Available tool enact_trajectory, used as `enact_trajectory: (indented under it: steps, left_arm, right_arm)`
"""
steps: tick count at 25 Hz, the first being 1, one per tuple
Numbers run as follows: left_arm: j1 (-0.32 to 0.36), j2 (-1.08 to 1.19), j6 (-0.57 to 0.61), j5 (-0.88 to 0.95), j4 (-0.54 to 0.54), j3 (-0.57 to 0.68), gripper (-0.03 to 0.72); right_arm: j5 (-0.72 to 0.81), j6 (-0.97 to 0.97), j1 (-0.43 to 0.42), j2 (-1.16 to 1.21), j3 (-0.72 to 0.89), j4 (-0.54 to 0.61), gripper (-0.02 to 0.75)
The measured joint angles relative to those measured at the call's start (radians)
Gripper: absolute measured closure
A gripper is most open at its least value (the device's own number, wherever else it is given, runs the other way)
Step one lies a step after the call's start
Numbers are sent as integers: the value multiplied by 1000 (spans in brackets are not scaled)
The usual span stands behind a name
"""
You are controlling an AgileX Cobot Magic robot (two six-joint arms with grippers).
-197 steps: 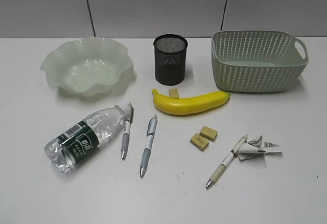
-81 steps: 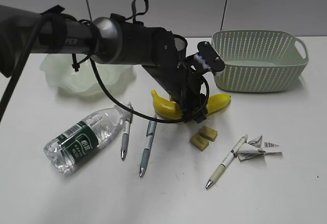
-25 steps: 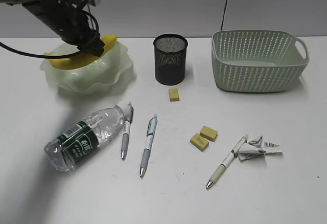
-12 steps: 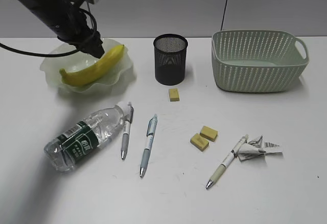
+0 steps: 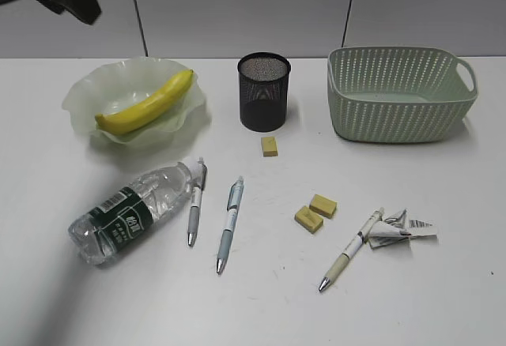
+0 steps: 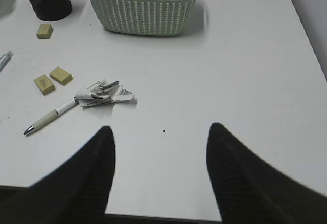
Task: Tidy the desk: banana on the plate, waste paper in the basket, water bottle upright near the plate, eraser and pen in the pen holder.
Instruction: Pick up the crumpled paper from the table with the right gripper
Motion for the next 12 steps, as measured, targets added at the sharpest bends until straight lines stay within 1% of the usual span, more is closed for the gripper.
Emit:
enact_trajectory:
  steps: [2,4,8,10,12]
  left_arm:
    - [0,-71,-44,64,53,0,272]
    - [0,-149,-71,117,84,0,272]
    - [0,-306,-111,141,95,4,272]
    - [0,-391,-135,141,96,24,272]
    - [0,-492,-144,141,96,70,272]
  right_arm:
    - [0,0,0,0,0,0,281]
    - [0,0,0,0,0,0,281]
    - [0,0,0,0,0,0,281]
    - [0,0,0,0,0,0,281]
    - [0,0,0,0,0,0,281]
